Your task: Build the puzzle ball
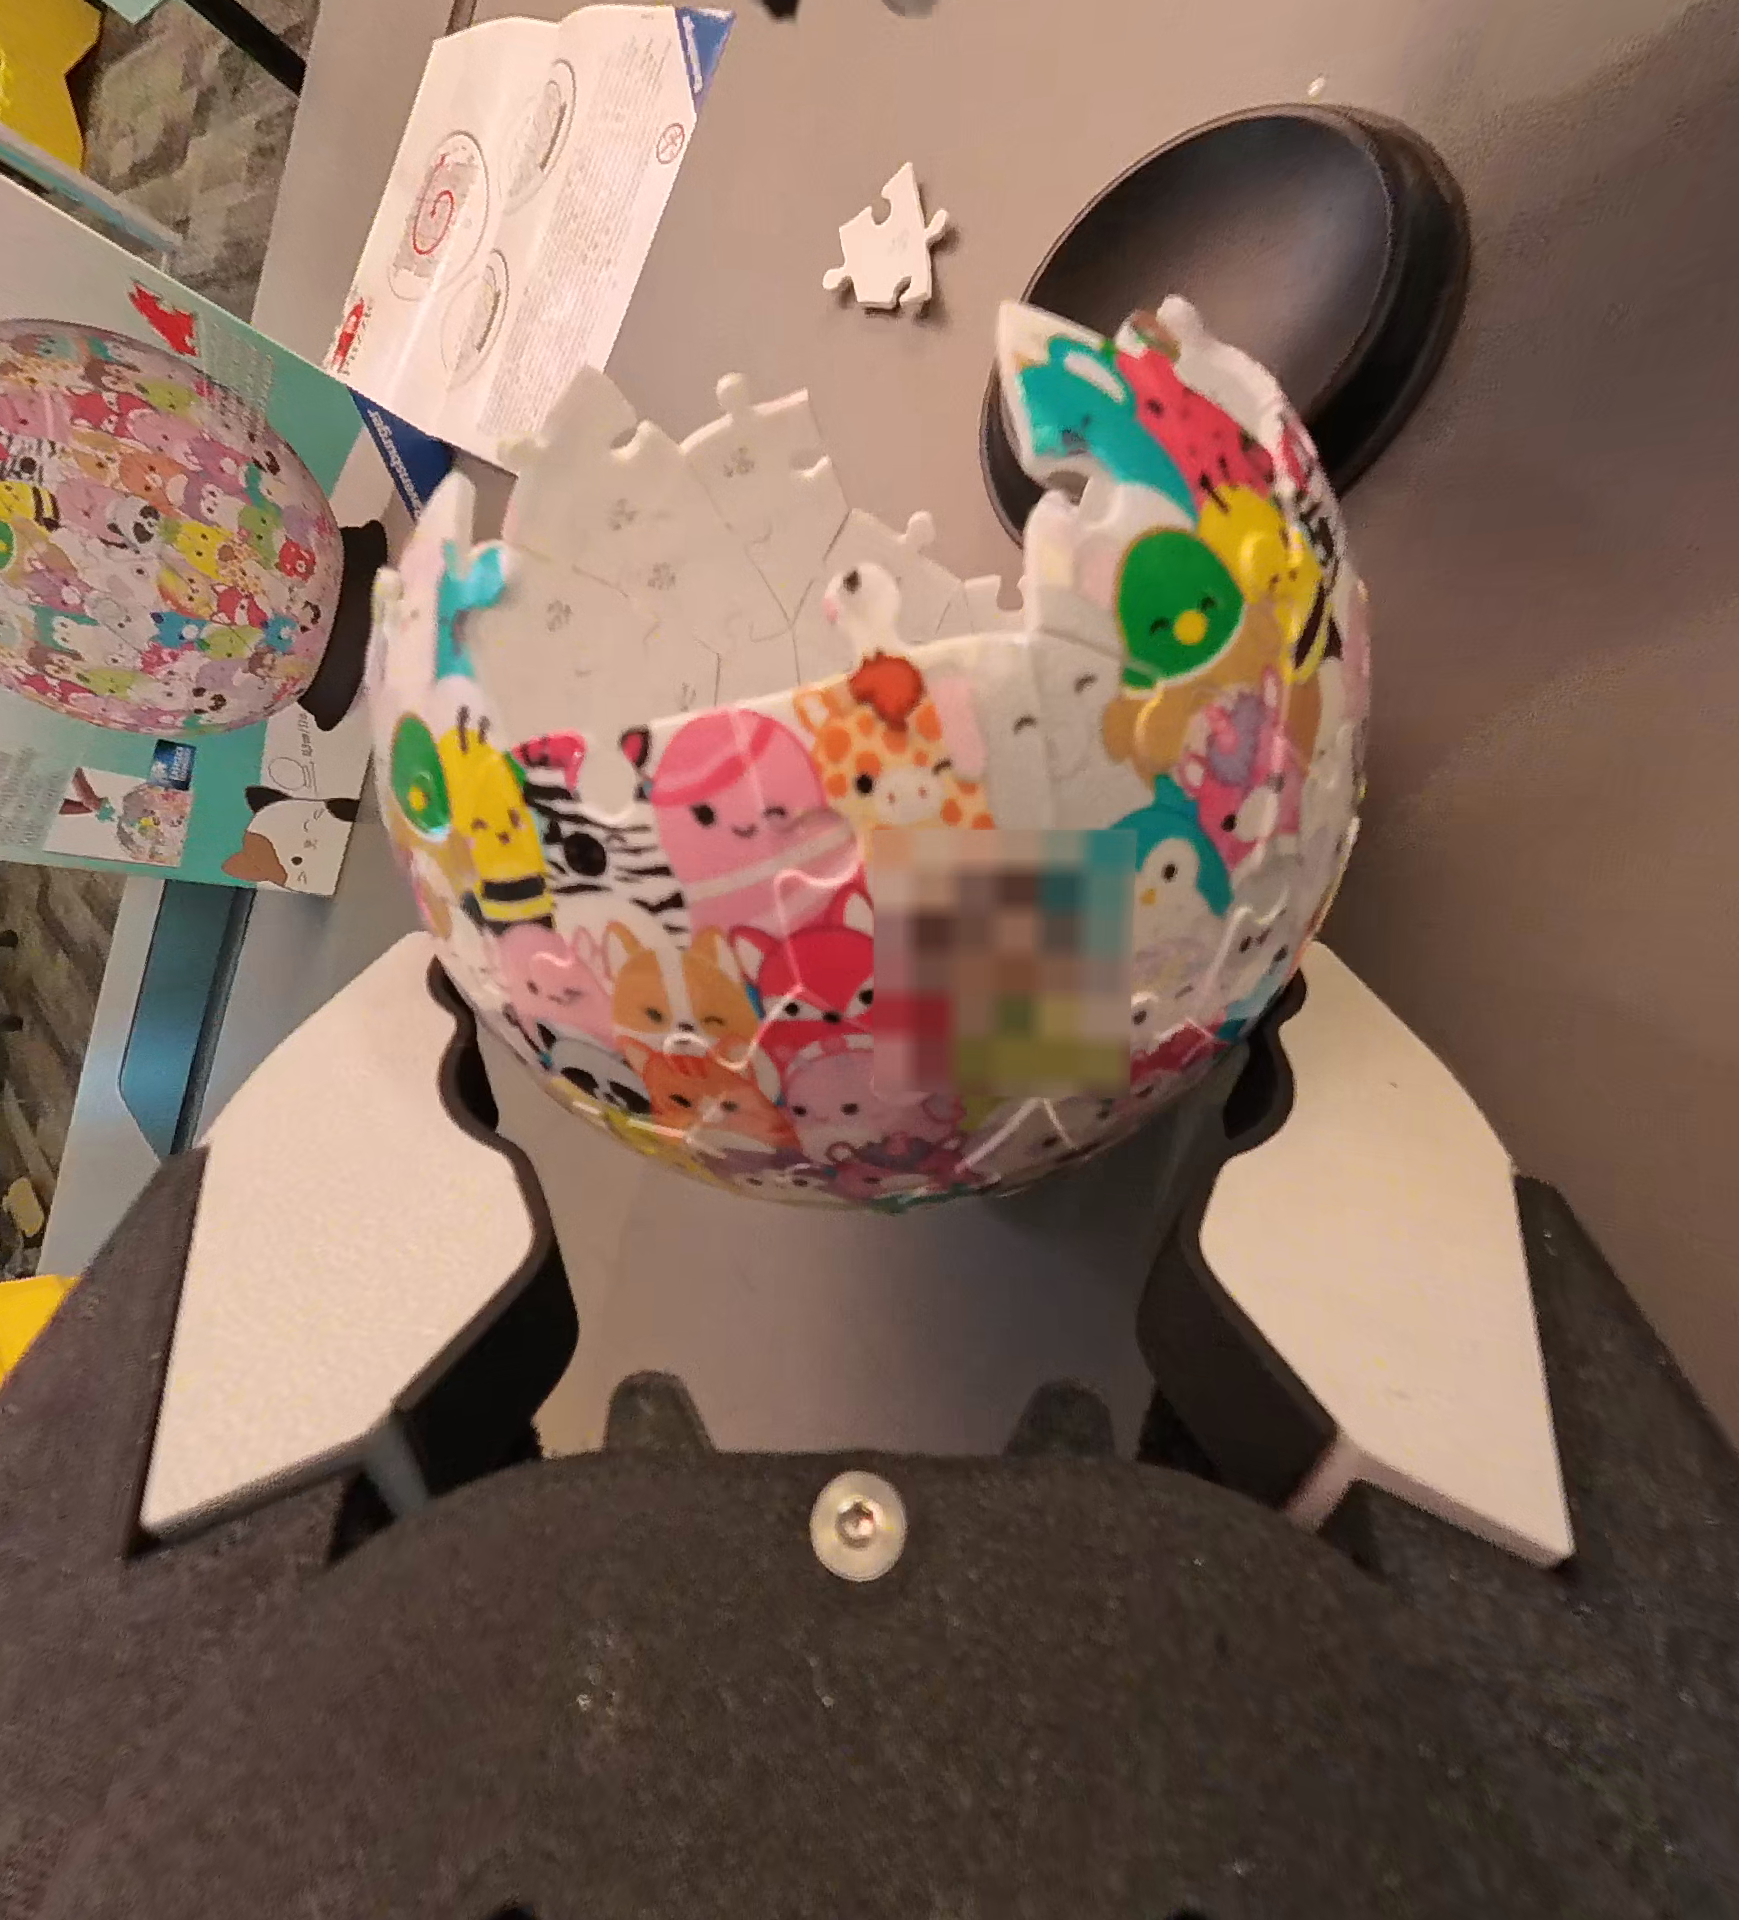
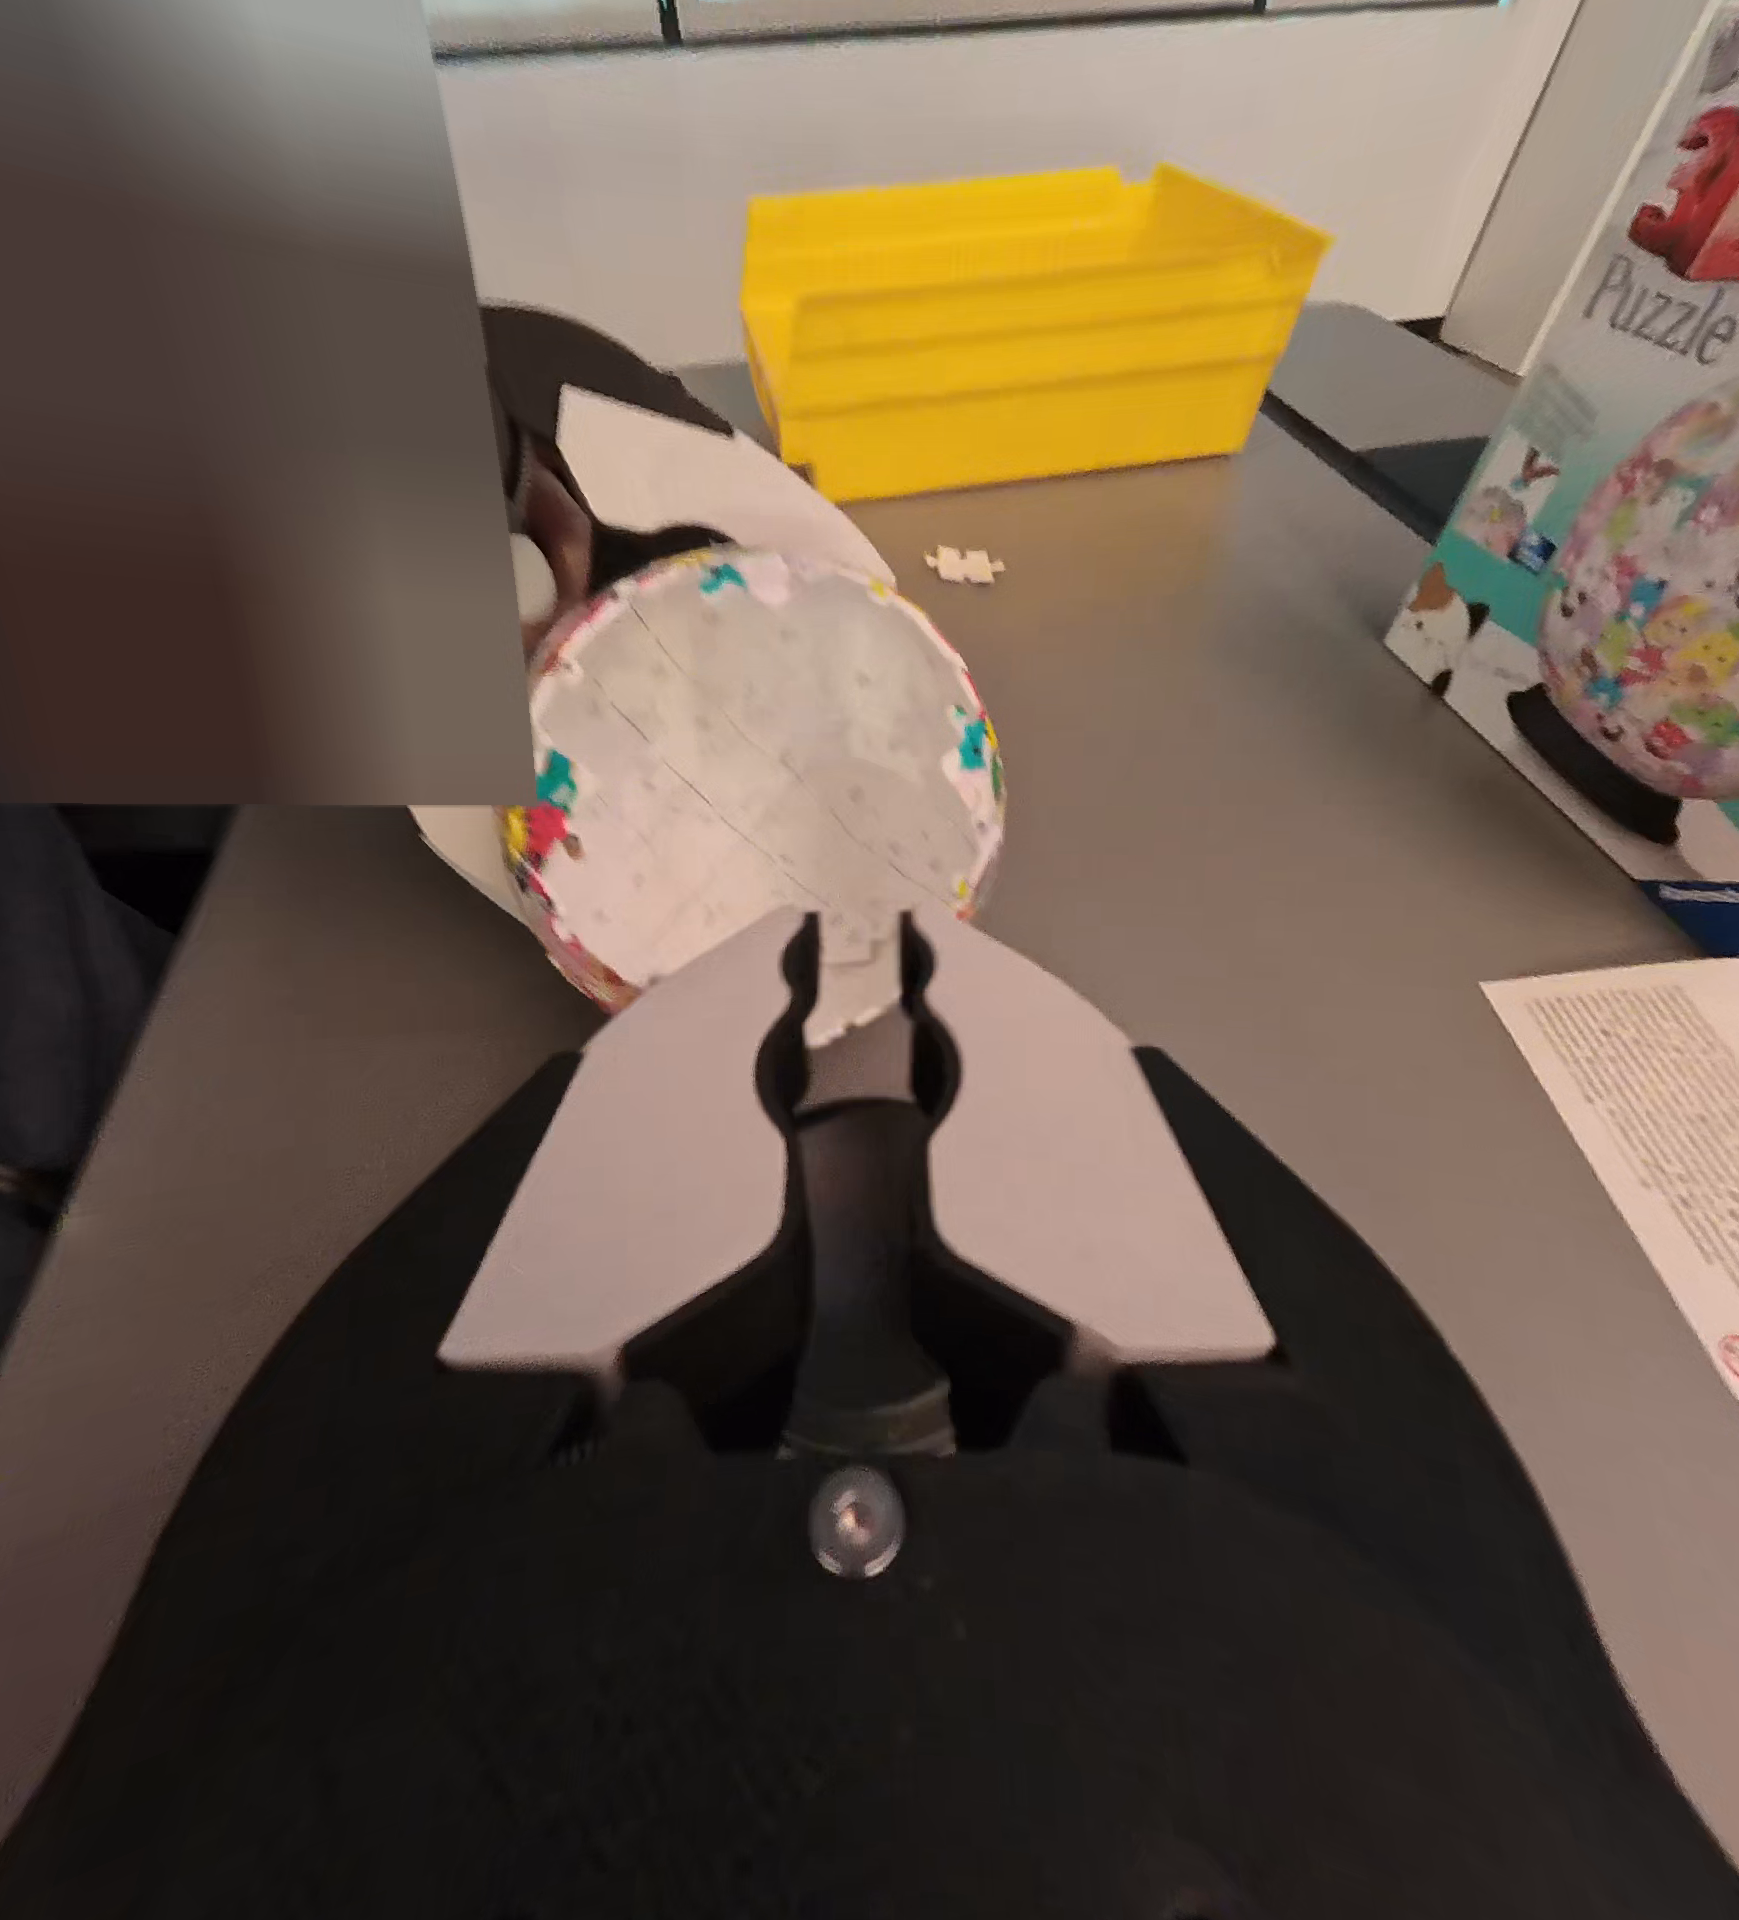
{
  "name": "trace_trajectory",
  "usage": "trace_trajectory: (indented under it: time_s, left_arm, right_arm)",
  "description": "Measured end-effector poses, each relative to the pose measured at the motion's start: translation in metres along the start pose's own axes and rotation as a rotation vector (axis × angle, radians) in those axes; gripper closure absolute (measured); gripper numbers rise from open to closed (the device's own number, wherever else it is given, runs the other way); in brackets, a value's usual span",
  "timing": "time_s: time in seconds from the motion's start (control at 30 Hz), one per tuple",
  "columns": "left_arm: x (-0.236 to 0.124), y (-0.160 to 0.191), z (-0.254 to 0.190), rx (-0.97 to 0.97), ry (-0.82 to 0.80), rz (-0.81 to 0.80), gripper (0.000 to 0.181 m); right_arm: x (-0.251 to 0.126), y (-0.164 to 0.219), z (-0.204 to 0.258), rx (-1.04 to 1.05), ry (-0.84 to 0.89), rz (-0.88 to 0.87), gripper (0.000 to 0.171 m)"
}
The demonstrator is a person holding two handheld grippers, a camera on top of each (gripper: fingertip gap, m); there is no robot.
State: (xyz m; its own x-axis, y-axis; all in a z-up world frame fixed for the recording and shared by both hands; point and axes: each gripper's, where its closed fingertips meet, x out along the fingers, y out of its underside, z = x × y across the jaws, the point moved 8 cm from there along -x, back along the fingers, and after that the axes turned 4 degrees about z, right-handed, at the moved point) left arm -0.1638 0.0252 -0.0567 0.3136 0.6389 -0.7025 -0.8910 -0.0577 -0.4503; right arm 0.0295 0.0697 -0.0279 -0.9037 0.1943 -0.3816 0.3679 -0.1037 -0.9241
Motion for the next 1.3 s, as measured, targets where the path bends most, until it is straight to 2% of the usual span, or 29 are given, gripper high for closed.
trace_trajectory:
  time_s: [0.03,0.23,0.37,0.6,0.87,1.0,1.17,1.3]
  left_arm:
    - [0.000,0.001,0.001,0.003,0.005,0.000,0.044]
    - [-0.001,0.007,0.005,0.047,0.034,0.010,0.044]
    - [-0.006,0.014,0.010,0.043,0.061,0.007,0.044]
    - [-0.019,0.030,0.024,0.104,0.105,0.018,0.044]
    - [-0.014,0.040,0.043,0.158,0.252,0.006,0.044]
    - [-0.010,0.038,0.050,0.190,0.307,0.008,0.044]
    - [-0.005,0.031,0.054,0.265,0.337,0.024,0.044]
    - [0.000,0.026,0.058,0.293,0.361,0.027,0.045]
  right_arm:
    - [0.000,0.002,-0.002,-0.020,0.005,0.021,0.148]
    - [0.007,0.017,0.003,-0.142,-0.133,0.199,0.134]
    - [0.018,0.022,0.014,-0.304,-0.182,0.285,0.125]
    - [0.045,0.015,0.031,-0.600,-0.183,0.318,0.112]
    - [0.074,0.006,0.033,-0.888,-0.194,0.295,0.099]
    - [0.085,0.004,0.032,-0.985,-0.225,0.255,0.094]
    - [0.100,0.004,0.034,-1.025,-0.322,0.331,0.076]
    - [0.108,0.005,0.037,-1.052,-0.402,0.386,0.069]
